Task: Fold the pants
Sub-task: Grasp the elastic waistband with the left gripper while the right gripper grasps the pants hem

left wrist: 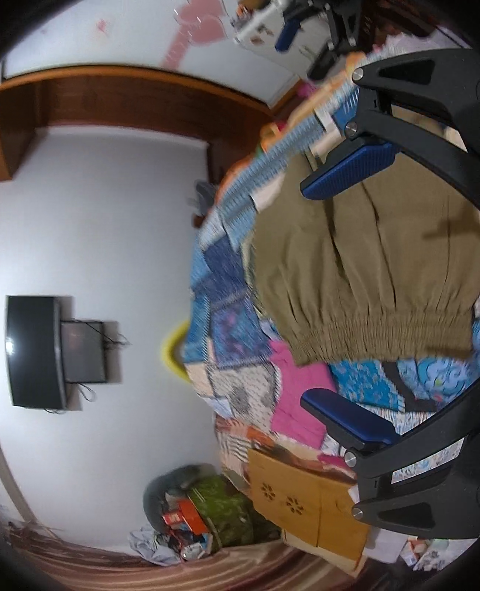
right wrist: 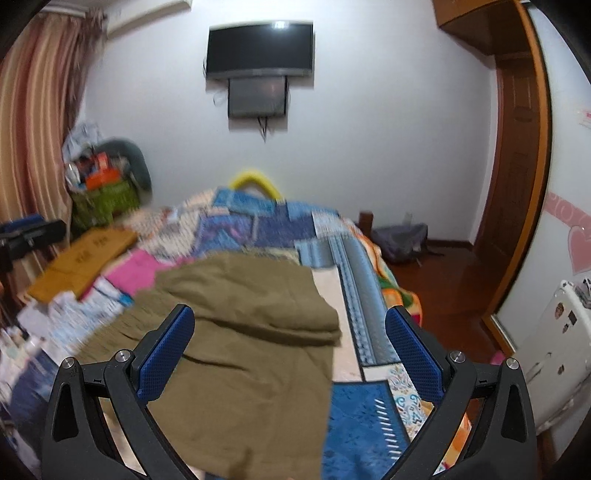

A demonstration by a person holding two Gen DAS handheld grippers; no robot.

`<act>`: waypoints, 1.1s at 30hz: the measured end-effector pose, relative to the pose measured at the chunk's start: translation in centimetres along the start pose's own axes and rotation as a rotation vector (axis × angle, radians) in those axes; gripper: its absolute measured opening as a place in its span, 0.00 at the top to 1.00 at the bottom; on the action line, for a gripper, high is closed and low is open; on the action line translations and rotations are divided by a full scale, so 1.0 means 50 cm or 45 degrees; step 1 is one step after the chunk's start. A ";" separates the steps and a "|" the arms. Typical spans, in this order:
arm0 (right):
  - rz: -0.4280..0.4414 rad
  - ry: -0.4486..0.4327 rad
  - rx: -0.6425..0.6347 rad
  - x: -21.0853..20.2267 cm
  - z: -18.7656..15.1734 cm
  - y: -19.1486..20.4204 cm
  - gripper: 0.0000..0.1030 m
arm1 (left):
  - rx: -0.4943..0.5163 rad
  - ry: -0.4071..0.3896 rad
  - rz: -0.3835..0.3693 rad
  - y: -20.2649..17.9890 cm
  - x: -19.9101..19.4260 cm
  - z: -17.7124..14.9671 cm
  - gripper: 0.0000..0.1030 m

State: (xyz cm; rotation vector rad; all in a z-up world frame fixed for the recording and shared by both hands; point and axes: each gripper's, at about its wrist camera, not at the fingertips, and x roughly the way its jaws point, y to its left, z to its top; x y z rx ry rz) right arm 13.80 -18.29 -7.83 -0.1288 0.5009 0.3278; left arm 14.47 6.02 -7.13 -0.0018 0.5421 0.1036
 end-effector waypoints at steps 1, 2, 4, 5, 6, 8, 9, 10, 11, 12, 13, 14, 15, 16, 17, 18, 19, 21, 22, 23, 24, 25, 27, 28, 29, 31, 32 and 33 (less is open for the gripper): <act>-0.002 0.039 -0.008 0.022 -0.005 -0.007 0.00 | 0.020 0.042 0.026 0.003 0.024 -0.007 0.00; -0.006 0.079 -0.009 0.046 -0.014 -0.017 0.00 | 0.041 0.078 0.047 0.008 0.050 -0.013 0.00; 0.002 0.143 -0.004 0.075 -0.026 -0.031 0.00 | 0.066 0.131 0.079 0.019 0.099 -0.024 0.00; 0.009 0.173 0.002 0.089 -0.031 -0.038 0.00 | 0.074 0.160 0.077 0.024 0.122 -0.032 0.00; 0.023 0.219 0.017 0.116 -0.042 -0.049 0.00 | 0.087 0.194 0.074 0.032 0.148 -0.039 0.00; 0.053 0.276 0.032 0.140 -0.052 -0.058 0.00 | 0.073 0.253 0.059 0.052 0.194 -0.051 0.00; 0.061 0.316 0.041 0.162 -0.061 -0.065 0.00 | 0.049 0.287 0.038 0.061 0.219 -0.059 0.00; 0.061 0.340 0.041 0.176 -0.063 -0.066 0.00 | 0.044 0.324 0.025 0.075 0.232 -0.063 0.00; 0.064 0.370 0.036 0.193 -0.069 -0.069 0.00 | 0.013 0.374 0.004 0.089 0.258 -0.071 0.00; 0.068 0.388 0.031 0.207 -0.072 -0.073 0.00 | -0.004 0.404 0.002 0.096 0.272 -0.077 0.00; 0.070 0.407 0.027 0.224 -0.078 -0.077 0.00 | -0.028 0.443 0.003 0.106 0.293 -0.085 0.00; 0.068 0.429 0.024 0.241 -0.083 -0.080 0.00 | -0.040 0.476 0.007 0.109 0.305 -0.089 0.00; 0.073 0.452 0.024 0.259 -0.088 -0.083 0.01 | -0.039 0.507 0.011 0.114 0.315 -0.093 0.00; 0.083 0.465 0.029 0.273 -0.092 -0.089 0.02 | -0.043 0.537 0.004 0.118 0.329 -0.101 0.00; 0.097 0.484 0.037 0.288 -0.095 -0.092 0.06 | -0.044 0.555 -0.001 0.115 0.340 -0.106 0.00; 0.110 0.509 0.051 0.305 -0.097 -0.096 0.07 | -0.032 0.571 0.001 0.115 0.348 -0.112 0.00; 0.126 0.535 0.072 0.322 -0.100 -0.101 0.09 | -0.016 0.577 0.005 0.114 0.351 -0.114 0.02; 0.145 0.575 0.112 0.348 -0.106 -0.112 0.14 | 0.001 0.603 -0.004 0.112 0.363 -0.121 0.06; 0.152 0.596 0.130 0.364 -0.108 -0.116 0.19 | 0.003 0.615 -0.009 0.112 0.365 -0.123 0.09; 0.163 0.608 0.145 0.374 -0.111 -0.121 0.22 | 0.001 0.629 -0.018 0.111 0.371 -0.126 0.11; 0.168 0.625 0.155 0.385 -0.115 -0.125 0.25 | -0.002 0.644 -0.021 0.112 0.377 -0.130 0.13; 0.170 0.641 0.161 0.395 -0.118 -0.127 0.33 | -0.004 0.657 -0.022 0.112 0.382 -0.134 0.17; 0.165 0.665 0.150 0.411 -0.125 -0.126 0.40 | -0.015 0.684 -0.030 0.113 0.393 -0.143 0.21; 0.155 0.648 0.132 0.413 -0.127 -0.126 0.43 | -0.026 0.702 -0.050 0.115 0.398 -0.148 0.26; 0.156 0.634 0.114 0.410 -0.127 -0.121 0.49 | -0.037 0.712 -0.063 0.116 0.401 -0.152 0.28; 0.162 0.624 0.089 0.408 -0.128 -0.111 0.62 | -0.071 0.723 -0.080 0.123 0.406 -0.161 0.31; 0.153 0.624 0.078 0.407 -0.129 -0.105 0.65 | -0.083 0.719 -0.080 0.124 0.407 -0.163 0.31; 0.151 0.622 0.066 0.408 -0.129 -0.104 0.69 | -0.097 0.714 -0.081 0.127 0.408 -0.165 0.31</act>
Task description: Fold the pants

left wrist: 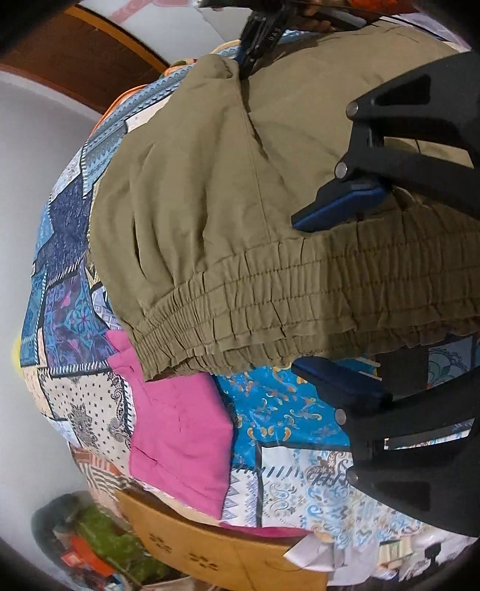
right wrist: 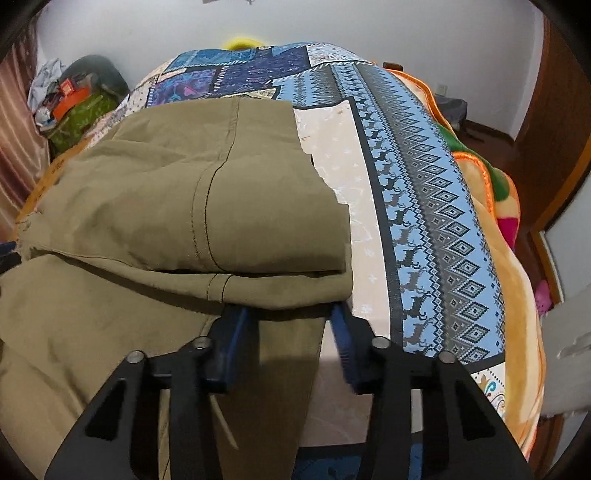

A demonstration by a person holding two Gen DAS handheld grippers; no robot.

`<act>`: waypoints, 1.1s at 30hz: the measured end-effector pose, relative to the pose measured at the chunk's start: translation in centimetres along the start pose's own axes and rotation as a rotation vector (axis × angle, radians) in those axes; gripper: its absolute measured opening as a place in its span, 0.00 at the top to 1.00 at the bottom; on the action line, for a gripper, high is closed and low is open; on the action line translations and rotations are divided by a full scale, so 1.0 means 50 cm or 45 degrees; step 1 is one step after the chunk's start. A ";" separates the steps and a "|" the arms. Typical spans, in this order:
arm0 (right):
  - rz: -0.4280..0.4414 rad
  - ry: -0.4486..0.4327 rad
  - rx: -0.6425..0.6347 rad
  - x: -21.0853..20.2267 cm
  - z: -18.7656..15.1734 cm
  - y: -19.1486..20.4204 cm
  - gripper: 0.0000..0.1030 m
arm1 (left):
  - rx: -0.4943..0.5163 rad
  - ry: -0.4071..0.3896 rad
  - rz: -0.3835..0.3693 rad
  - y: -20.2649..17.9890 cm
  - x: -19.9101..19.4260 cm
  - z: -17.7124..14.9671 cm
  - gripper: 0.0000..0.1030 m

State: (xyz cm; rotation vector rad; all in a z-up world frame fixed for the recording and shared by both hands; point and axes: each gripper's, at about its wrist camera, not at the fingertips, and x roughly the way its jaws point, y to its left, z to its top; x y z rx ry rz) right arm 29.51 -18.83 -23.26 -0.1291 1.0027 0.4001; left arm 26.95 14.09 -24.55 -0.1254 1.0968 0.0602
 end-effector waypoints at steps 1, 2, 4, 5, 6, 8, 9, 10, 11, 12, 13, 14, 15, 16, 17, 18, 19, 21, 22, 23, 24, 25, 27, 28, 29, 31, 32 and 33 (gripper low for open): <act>0.005 -0.001 -0.016 -0.002 -0.004 0.001 0.80 | -0.005 -0.007 0.005 0.001 0.000 -0.001 0.31; 0.017 -0.001 -0.024 -0.004 -0.007 0.004 0.83 | -0.001 -0.018 0.017 0.000 0.000 -0.003 0.31; 0.005 0.001 -0.041 -0.009 -0.013 0.012 0.88 | 0.004 -0.035 0.046 -0.001 -0.002 -0.006 0.31; -0.006 0.002 -0.058 -0.012 -0.018 0.018 0.89 | -0.002 -0.039 0.057 -0.001 -0.003 -0.007 0.31; -0.018 0.003 -0.071 -0.012 -0.017 0.019 0.90 | -0.005 -0.044 0.071 0.001 -0.006 -0.006 0.31; -0.035 0.007 -0.085 -0.018 -0.015 0.026 0.91 | -0.016 -0.052 0.088 0.004 -0.010 -0.009 0.31; -0.030 0.012 -0.085 -0.025 -0.024 0.028 0.92 | -0.029 -0.052 0.089 0.007 -0.010 -0.010 0.31; -0.028 0.013 -0.083 -0.027 -0.027 0.028 0.92 | -0.043 -0.048 0.086 0.009 -0.009 -0.012 0.31; -0.022 0.018 -0.077 -0.031 -0.033 0.028 0.92 | -0.053 -0.047 0.083 0.011 -0.007 -0.014 0.30; -0.019 0.020 -0.068 -0.031 -0.033 0.025 0.92 | -0.054 -0.047 0.082 0.011 -0.006 -0.016 0.30; -0.014 0.024 -0.059 -0.031 -0.032 0.022 0.92 | -0.053 -0.044 0.079 0.012 -0.006 -0.015 0.30; -0.014 0.026 -0.054 -0.028 -0.028 0.020 0.91 | -0.054 -0.040 0.073 0.013 -0.006 -0.014 0.30; -0.017 0.028 -0.043 -0.028 -0.029 0.020 0.91 | -0.056 -0.029 0.056 0.017 -0.007 -0.012 0.30; -0.018 0.034 -0.029 -0.028 -0.027 0.019 0.90 | -0.058 -0.017 0.041 0.020 -0.008 -0.011 0.30; -0.020 0.040 -0.024 -0.028 -0.024 0.019 0.89 | -0.061 -0.001 0.024 0.025 -0.011 -0.009 0.30; -0.034 0.052 -0.028 -0.031 -0.020 0.018 0.86 | -0.064 0.012 0.020 0.027 -0.015 -0.007 0.30; -0.042 0.057 -0.031 -0.035 -0.020 0.019 0.83 | -0.060 0.019 0.020 0.029 -0.023 -0.004 0.30; -0.053 0.071 -0.057 -0.050 -0.018 0.016 0.80 | -0.029 0.010 0.031 0.023 -0.039 0.000 0.31; -0.049 0.066 -0.068 -0.058 -0.019 0.015 0.77 | -0.006 -0.005 0.052 0.020 -0.049 0.004 0.31; -0.043 0.051 -0.074 -0.071 -0.019 0.010 0.70 | 0.022 -0.029 0.080 0.015 -0.060 0.010 0.31; -0.041 0.035 -0.071 -0.081 -0.018 0.006 0.65 | 0.047 -0.051 0.100 0.010 -0.071 0.017 0.30; -0.038 0.011 -0.060 -0.094 -0.014 0.001 0.55 | 0.062 -0.066 0.104 0.008 -0.078 0.023 0.30; -0.018 -0.045 -0.035 -0.116 -0.003 -0.009 0.50 | 0.077 -0.090 0.091 0.005 -0.091 0.041 0.30; -0.005 -0.075 -0.024 -0.126 0.008 -0.014 0.50 | 0.079 -0.097 0.086 0.003 -0.094 0.052 0.29; 0.001 -0.088 -0.018 -0.130 0.013 -0.016 0.50 | 0.081 -0.100 0.083 0.002 -0.094 0.060 0.29; 0.009 -0.107 -0.006 -0.128 0.037 -0.020 0.50 | 0.092 -0.104 0.088 -0.003 -0.087 0.080 0.28; 0.008 -0.108 -0.005 -0.121 0.047 -0.022 0.49 | 0.097 -0.104 0.094 -0.005 -0.082 0.085 0.27; 0.005 -0.104 -0.007 -0.113 0.055 -0.021 0.49 | 0.104 -0.101 0.101 -0.007 -0.073 0.091 0.25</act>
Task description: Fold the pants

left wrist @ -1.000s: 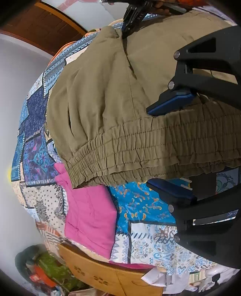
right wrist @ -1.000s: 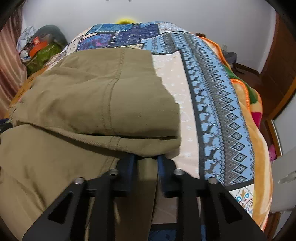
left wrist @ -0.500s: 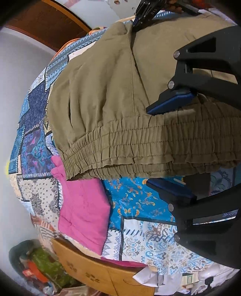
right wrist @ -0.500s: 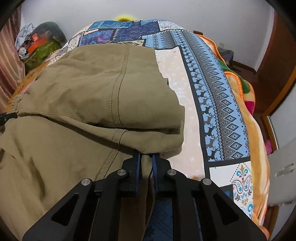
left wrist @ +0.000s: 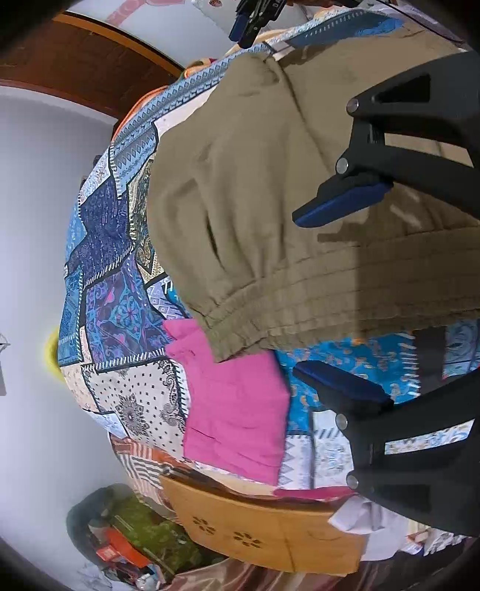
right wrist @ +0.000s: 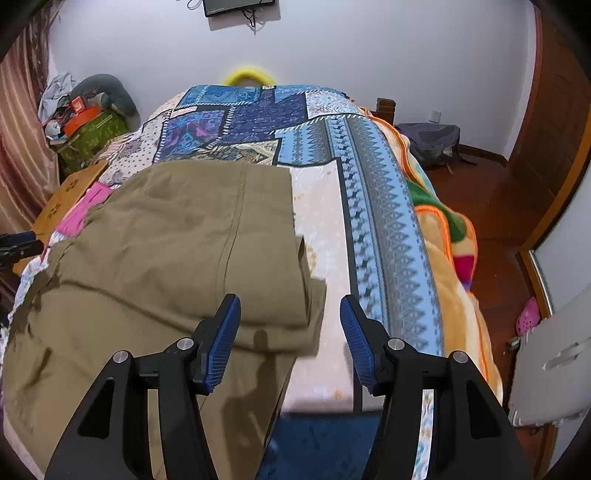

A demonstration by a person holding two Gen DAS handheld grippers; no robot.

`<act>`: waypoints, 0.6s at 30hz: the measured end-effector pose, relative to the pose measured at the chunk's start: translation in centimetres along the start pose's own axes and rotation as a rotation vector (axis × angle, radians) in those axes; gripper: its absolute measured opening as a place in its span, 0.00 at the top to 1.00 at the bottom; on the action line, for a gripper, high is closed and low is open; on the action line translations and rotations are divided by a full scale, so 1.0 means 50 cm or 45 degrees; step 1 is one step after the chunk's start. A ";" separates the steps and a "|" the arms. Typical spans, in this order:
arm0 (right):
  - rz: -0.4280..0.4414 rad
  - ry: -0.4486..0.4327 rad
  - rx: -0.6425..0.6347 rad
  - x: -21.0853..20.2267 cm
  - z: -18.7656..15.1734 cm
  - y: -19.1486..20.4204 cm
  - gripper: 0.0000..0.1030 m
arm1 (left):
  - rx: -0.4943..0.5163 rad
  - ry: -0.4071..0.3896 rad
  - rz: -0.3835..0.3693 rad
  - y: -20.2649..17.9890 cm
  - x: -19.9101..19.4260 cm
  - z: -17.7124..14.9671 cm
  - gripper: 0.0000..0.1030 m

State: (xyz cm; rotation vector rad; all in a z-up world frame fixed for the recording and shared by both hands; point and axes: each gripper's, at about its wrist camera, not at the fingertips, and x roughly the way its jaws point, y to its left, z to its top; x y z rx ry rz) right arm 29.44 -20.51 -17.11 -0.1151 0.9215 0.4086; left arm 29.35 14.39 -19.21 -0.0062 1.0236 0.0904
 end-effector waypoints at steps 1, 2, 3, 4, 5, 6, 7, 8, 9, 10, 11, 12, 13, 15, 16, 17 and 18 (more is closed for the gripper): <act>-0.002 0.009 -0.003 0.014 0.008 0.000 0.49 | 0.003 0.008 0.002 -0.002 0.011 0.004 0.24; 0.002 0.018 -0.005 0.023 0.008 -0.001 0.49 | 0.003 0.019 0.002 -0.003 0.020 0.006 0.24; 0.014 0.033 -0.004 0.037 0.011 -0.002 0.49 | -0.001 0.035 -0.002 -0.006 0.034 0.004 0.24; 0.029 0.058 -0.002 0.058 0.014 -0.003 0.49 | -0.007 0.054 -0.006 -0.007 0.048 0.003 0.24; 0.039 0.076 0.002 0.067 0.011 -0.001 0.49 | -0.018 0.077 -0.011 -0.007 0.063 0.000 0.24; 0.068 0.095 0.016 0.088 0.011 -0.002 0.49 | -0.034 0.105 -0.016 -0.007 0.079 -0.004 0.23; 0.090 0.099 0.030 0.094 0.006 -0.001 0.49 | -0.056 0.131 -0.023 -0.005 0.096 -0.009 0.23; 0.117 0.101 0.056 0.103 0.002 -0.001 0.49 | -0.071 0.144 -0.031 -0.005 0.106 -0.014 0.23; 0.139 0.103 0.073 0.105 -0.002 0.000 0.50 | -0.091 0.154 -0.041 -0.003 0.117 -0.021 0.20; 0.166 0.119 0.088 0.112 -0.007 0.002 0.54 | -0.113 0.149 -0.046 -0.001 0.124 -0.026 0.17; 0.191 0.136 0.094 0.119 -0.011 0.004 0.64 | -0.127 0.140 -0.048 -0.002 0.126 -0.031 0.16; 0.207 0.151 0.094 0.121 -0.015 0.007 0.70 | -0.136 0.135 -0.050 -0.001 0.126 -0.033 0.15; 0.205 0.156 0.086 0.124 -0.019 0.010 0.81 | -0.137 0.132 -0.051 -0.001 0.125 -0.034 0.15; 0.178 0.136 0.056 0.119 -0.023 0.015 0.88 | -0.126 0.111 -0.025 -0.005 0.119 -0.036 0.18; 0.171 0.121 0.044 0.113 -0.022 0.016 0.90 | -0.096 0.090 0.003 -0.012 0.112 -0.036 0.25; 0.158 0.101 0.031 0.105 -0.020 0.017 0.91 | -0.068 0.072 0.028 -0.019 0.107 -0.035 0.29; 0.143 0.084 0.017 0.098 -0.017 0.018 0.91 | -0.028 0.044 0.073 -0.028 0.099 -0.034 0.36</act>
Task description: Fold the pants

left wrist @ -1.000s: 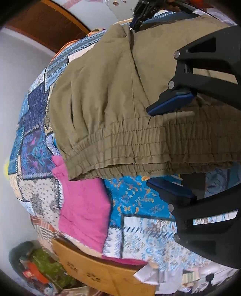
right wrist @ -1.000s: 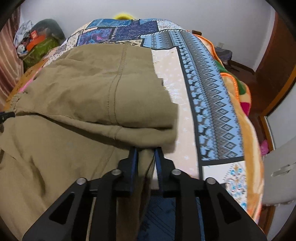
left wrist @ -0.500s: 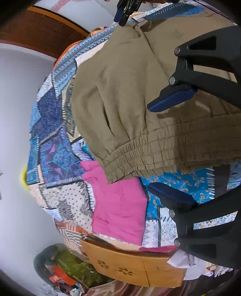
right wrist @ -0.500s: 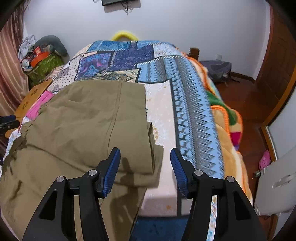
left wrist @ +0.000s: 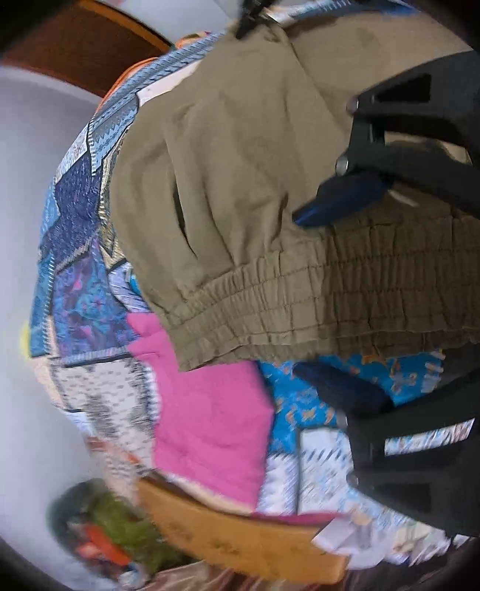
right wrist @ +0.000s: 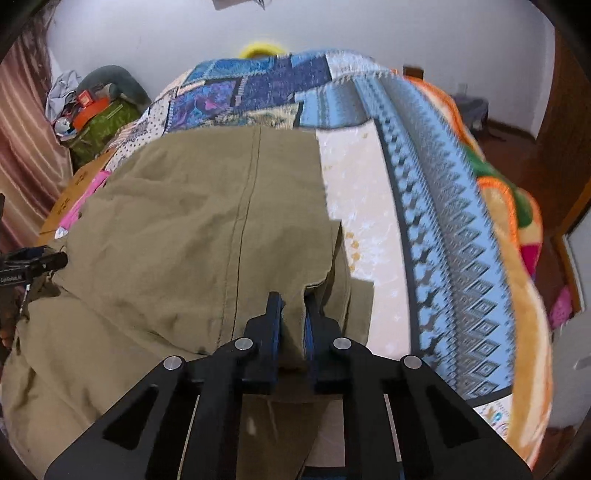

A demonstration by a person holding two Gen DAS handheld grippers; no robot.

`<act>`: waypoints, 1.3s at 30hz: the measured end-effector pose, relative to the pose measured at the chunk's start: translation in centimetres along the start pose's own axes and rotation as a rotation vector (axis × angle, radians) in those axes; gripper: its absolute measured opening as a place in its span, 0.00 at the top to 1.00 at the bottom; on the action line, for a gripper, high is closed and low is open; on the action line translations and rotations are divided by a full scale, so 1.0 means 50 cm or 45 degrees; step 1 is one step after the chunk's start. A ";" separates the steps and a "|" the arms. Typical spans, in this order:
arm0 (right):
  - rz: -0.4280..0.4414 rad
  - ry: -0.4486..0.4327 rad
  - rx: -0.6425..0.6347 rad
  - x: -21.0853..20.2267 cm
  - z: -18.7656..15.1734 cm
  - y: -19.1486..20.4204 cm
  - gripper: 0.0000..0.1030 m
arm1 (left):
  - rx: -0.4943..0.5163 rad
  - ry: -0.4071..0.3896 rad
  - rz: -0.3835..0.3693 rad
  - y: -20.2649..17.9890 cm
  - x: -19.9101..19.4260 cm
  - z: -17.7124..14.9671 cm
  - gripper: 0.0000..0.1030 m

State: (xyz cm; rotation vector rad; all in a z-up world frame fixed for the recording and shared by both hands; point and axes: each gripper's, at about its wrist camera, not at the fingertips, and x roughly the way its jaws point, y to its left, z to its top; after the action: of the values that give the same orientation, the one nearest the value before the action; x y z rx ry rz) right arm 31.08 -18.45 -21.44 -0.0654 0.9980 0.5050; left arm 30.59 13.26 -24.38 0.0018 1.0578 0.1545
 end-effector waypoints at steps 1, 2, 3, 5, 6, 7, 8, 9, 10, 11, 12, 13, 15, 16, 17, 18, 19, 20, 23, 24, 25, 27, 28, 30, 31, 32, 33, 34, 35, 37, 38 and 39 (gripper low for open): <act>-0.025 -0.028 -0.032 -0.011 0.003 0.007 0.92 | 0.033 -0.025 0.041 -0.008 -0.006 0.002 0.40; -0.046 -0.050 -0.059 -0.019 0.008 0.012 0.93 | 0.057 -0.041 0.074 -0.016 -0.011 0.001 0.42; -0.071 -0.086 -0.094 -0.034 0.013 0.021 0.93 | 0.065 -0.045 0.090 -0.020 -0.012 0.000 0.44; -0.091 -0.148 -0.115 -0.056 0.025 0.025 0.93 | 0.043 -0.042 0.094 -0.013 -0.010 -0.001 0.45; -0.097 -0.177 -0.121 -0.066 0.031 0.026 0.93 | 0.028 -0.040 0.087 -0.007 -0.007 0.000 0.45; -0.106 -0.203 -0.123 -0.074 0.037 0.026 0.93 | 0.000 -0.034 0.073 0.001 -0.005 0.000 0.44; -0.111 -0.210 -0.126 -0.074 0.042 0.024 0.93 | -0.022 -0.027 0.059 0.006 -0.001 0.000 0.44; -0.114 -0.201 -0.130 -0.069 0.046 0.023 0.94 | -0.048 -0.016 0.040 0.012 0.003 0.000 0.44; -0.125 -0.180 -0.139 -0.056 0.047 0.022 0.94 | -0.065 -0.009 0.027 0.013 0.006 -0.003 0.44; -0.141 -0.156 -0.147 -0.041 0.045 0.022 0.94 | -0.081 -0.003 0.014 0.016 0.009 -0.003 0.44; -0.165 -0.113 -0.160 -0.015 0.041 0.020 0.94 | -0.091 0.000 0.007 0.017 0.011 -0.003 0.43; -0.175 -0.077 -0.162 0.005 0.037 0.018 0.94 | -0.097 0.003 0.006 0.018 0.013 -0.003 0.42; -0.181 -0.007 -0.152 0.042 0.025 0.013 0.94 | -0.108 0.012 0.001 0.018 0.018 -0.005 0.40; -0.193 0.012 -0.150 0.058 0.019 0.010 0.94 | -0.113 0.017 -0.002 0.020 0.020 -0.005 0.39; -0.203 0.015 -0.151 0.066 0.016 0.010 0.94 | -0.122 0.020 -0.007 0.022 0.021 -0.006 0.38; -0.205 0.020 -0.140 0.071 0.015 0.009 0.94 | -0.127 0.024 -0.015 0.025 0.023 -0.006 0.36; -0.202 0.030 -0.117 0.073 0.017 0.007 0.94 | -0.123 0.025 -0.025 0.027 0.023 -0.006 0.36; -0.199 0.043 -0.100 0.073 0.019 0.005 0.94 | -0.109 0.023 -0.046 0.030 0.022 -0.005 0.36; -0.184 0.087 -0.076 0.060 0.035 -0.005 0.90 | -0.102 0.035 -0.085 0.039 0.010 -0.004 0.36; -0.168 0.099 -0.077 0.052 0.041 -0.007 0.88 | -0.110 0.039 -0.102 0.043 0.002 -0.002 0.36; -0.171 0.106 -0.085 0.039 0.046 -0.007 0.83 | -0.112 0.032 -0.114 0.046 -0.008 0.001 0.36; -0.185 0.109 -0.114 0.015 0.050 -0.003 0.74 | -0.102 0.004 -0.071 0.053 -0.030 0.008 0.36; -0.190 0.103 -0.130 0.003 0.054 0.002 0.68 | -0.090 -0.020 -0.046 0.058 -0.048 0.015 0.36; -0.185 0.066 -0.142 -0.028 0.061 0.005 0.61 | -0.083 -0.054 -0.048 0.071 -0.071 0.026 0.35; -0.179 0.040 -0.144 -0.046 0.066 0.008 0.60 | -0.085 -0.075 -0.047 0.080 -0.086 0.033 0.34; -0.168 0.012 -0.143 -0.063 0.072 0.012 0.59 | -0.088 -0.095 -0.039 0.089 -0.099 0.042 0.32; -0.154 -0.014 -0.142 -0.078 0.082 0.015 0.59 | -0.090 -0.115 -0.026 0.098 -0.110 0.052 0.30; -0.138 -0.041 -0.140 -0.094 0.092 0.019 0.59 | -0.092 -0.136 -0.010 0.106 -0.120 0.063 0.27; -0.125 -0.063 -0.136 -0.103 0.105 0.025 0.56 | -0.094 -0.152 0.003 0.114 -0.125 0.075 0.26; -0.100 -0.109 -0.131 -0.118 0.130 0.034 0.46 | -0.096 -0.167 0.028 0.128 -0.128 0.096 0.23; -0.089 -0.132 -0.135 -0.122 0.139 0.039 0.43 | -0.097 -0.168 0.039 0.134 -0.125 0.105 0.22; -0.083 -0.157 -0.144 -0.123 0.150 0.044 0.43 | -0.100 -0.166 0.053 0.140 -0.119 0.116 0.22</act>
State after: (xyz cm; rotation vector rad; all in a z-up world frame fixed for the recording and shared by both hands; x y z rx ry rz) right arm 33.35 -16.74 -11.89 -0.1655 0.8438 0.4992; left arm 31.90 19.82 -15.85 -0.0366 0.9211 0.2310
